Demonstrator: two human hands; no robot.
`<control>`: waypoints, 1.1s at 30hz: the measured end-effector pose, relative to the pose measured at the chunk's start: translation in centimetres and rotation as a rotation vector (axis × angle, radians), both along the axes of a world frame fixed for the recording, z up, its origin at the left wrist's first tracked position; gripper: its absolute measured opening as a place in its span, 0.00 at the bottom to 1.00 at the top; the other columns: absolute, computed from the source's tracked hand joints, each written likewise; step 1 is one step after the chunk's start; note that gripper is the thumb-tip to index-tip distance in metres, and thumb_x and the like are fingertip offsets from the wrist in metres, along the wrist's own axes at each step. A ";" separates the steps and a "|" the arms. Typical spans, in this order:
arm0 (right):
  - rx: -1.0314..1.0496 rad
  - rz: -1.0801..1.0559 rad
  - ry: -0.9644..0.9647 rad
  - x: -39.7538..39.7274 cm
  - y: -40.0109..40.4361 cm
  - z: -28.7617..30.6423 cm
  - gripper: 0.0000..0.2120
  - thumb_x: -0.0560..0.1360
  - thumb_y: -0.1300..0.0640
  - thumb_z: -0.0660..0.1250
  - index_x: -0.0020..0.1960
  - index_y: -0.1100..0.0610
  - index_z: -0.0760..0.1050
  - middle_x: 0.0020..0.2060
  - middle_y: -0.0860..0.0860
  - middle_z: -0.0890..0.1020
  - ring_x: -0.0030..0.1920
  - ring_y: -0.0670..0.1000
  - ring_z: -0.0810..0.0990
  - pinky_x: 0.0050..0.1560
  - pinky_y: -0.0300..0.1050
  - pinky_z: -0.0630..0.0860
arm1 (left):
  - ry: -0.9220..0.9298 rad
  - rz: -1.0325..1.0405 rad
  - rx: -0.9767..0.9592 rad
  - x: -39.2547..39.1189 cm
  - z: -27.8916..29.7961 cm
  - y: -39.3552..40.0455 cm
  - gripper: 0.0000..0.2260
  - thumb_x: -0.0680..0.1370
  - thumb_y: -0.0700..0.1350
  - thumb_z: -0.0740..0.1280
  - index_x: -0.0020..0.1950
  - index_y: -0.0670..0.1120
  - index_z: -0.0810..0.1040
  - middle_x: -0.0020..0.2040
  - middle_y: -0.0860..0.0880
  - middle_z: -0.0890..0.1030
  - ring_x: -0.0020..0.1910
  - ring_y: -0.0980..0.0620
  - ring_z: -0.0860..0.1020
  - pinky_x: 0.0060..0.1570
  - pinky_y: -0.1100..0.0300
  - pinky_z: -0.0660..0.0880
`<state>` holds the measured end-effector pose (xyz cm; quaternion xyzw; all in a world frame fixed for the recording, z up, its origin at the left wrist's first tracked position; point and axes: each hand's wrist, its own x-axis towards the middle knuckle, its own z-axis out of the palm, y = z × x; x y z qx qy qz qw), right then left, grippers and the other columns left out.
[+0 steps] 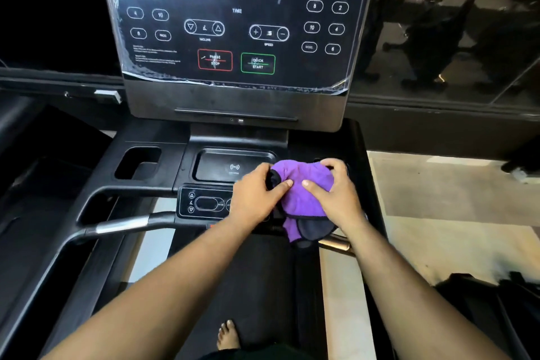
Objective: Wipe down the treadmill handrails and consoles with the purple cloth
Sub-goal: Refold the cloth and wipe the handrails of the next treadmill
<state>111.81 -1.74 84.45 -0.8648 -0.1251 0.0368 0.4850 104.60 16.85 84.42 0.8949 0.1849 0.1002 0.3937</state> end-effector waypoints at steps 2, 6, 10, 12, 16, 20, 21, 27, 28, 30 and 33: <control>-0.089 0.001 -0.101 1.8 1.2 0.5 0.26 0.74 0.48 0.76 0.67 0.49 0.69 0.61 0.45 0.77 0.59 0.50 0.77 0.56 0.47 0.74 | 0.039 -0.022 0.185 1.8 0.2 1.5 0.21 0.74 0.68 0.66 0.53 0.52 0.76 0.45 0.52 0.84 0.50 0.45 0.82 0.54 0.47 0.75; -0.532 0.082 -0.339 5.1 4.7 -1.1 0.31 0.77 0.44 0.71 0.76 0.51 0.66 0.69 0.53 0.73 0.68 0.58 0.73 0.66 0.58 0.70 | 0.268 -0.107 0.450 3.6 -0.7 4.0 0.21 0.79 0.66 0.62 0.64 0.53 0.75 0.62 0.50 0.82 0.65 0.45 0.77 0.63 0.45 0.68; -0.882 0.450 -0.179 6.4 7.5 -6.8 0.34 0.80 0.31 0.51 0.83 0.42 0.49 0.83 0.53 0.44 0.82 0.60 0.43 0.78 0.70 0.43 | 0.520 -0.171 0.447 3.1 -2.5 5.8 0.27 0.84 0.64 0.53 0.78 0.51 0.67 0.79 0.49 0.68 0.79 0.47 0.65 0.77 0.39 0.53; -0.897 0.600 -0.298 7.0 9.2 -7.9 0.34 0.79 0.32 0.46 0.83 0.42 0.50 0.83 0.51 0.43 0.82 0.59 0.40 0.78 0.71 0.41 | 0.536 -0.153 0.452 2.8 -2.7 6.2 0.29 0.85 0.63 0.51 0.82 0.50 0.60 0.83 0.50 0.61 0.82 0.50 0.58 0.79 0.38 0.46; -0.870 1.027 -0.494 8.2 11.9 -7.4 0.29 0.81 0.52 0.63 0.80 0.47 0.61 0.83 0.46 0.50 0.83 0.54 0.46 0.79 0.66 0.46 | 0.580 -0.166 0.447 2.8 -2.6 6.2 0.31 0.85 0.61 0.51 0.85 0.48 0.50 0.85 0.50 0.53 0.83 0.52 0.51 0.80 0.39 0.42; -0.723 0.952 -0.526 10.5 6.2 -8.3 0.27 0.80 0.37 0.51 0.77 0.41 0.67 0.80 0.44 0.63 0.80 0.54 0.60 0.78 0.62 0.54 | 0.663 -0.194 0.443 3.2 -2.5 6.8 0.31 0.85 0.60 0.51 0.85 0.47 0.50 0.85 0.49 0.50 0.84 0.52 0.47 0.81 0.42 0.44; -0.719 0.890 -0.509 10.7 4.2 -8.7 0.28 0.80 0.35 0.51 0.78 0.41 0.66 0.80 0.44 0.64 0.80 0.54 0.61 0.78 0.62 0.54 | 0.678 -0.215 0.452 3.3 -2.6 6.7 0.31 0.85 0.59 0.50 0.85 0.47 0.49 0.85 0.49 0.49 0.84 0.52 0.47 0.81 0.41 0.44; -0.904 0.593 -0.287 8.1 8.0 -8.6 0.33 0.79 0.30 0.46 0.82 0.37 0.47 0.83 0.46 0.45 0.83 0.57 0.43 0.78 0.69 0.44 | 0.769 -0.332 0.511 4.6 -2.4 6.7 0.30 0.85 0.57 0.48 0.85 0.48 0.43 0.85 0.51 0.42 0.83 0.54 0.41 0.77 0.33 0.38; -0.909 0.589 -0.260 8.0 9.1 -8.3 0.32 0.80 0.31 0.47 0.82 0.36 0.46 0.83 0.47 0.42 0.82 0.57 0.41 0.77 0.70 0.43 | 0.799 -0.345 0.512 4.9 -2.3 6.9 0.31 0.85 0.58 0.48 0.85 0.48 0.42 0.85 0.51 0.40 0.83 0.54 0.40 0.77 0.33 0.37; -0.921 0.598 -0.269 7.7 8.2 -8.3 0.31 0.81 0.32 0.48 0.82 0.37 0.48 0.83 0.47 0.44 0.83 0.57 0.42 0.78 0.68 0.44 | 0.840 -0.363 0.499 5.3 -2.3 7.1 0.32 0.85 0.60 0.48 0.84 0.49 0.41 0.84 0.51 0.39 0.83 0.54 0.39 0.77 0.32 0.36; -0.874 0.604 -0.383 5.5 3.3 -9.0 0.32 0.79 0.32 0.47 0.81 0.38 0.54 0.83 0.46 0.54 0.82 0.56 0.54 0.77 0.65 0.54 | 0.835 -0.378 0.477 5.4 -2.5 7.3 0.32 0.84 0.60 0.49 0.85 0.51 0.43 0.84 0.51 0.40 0.83 0.53 0.40 0.77 0.32 0.37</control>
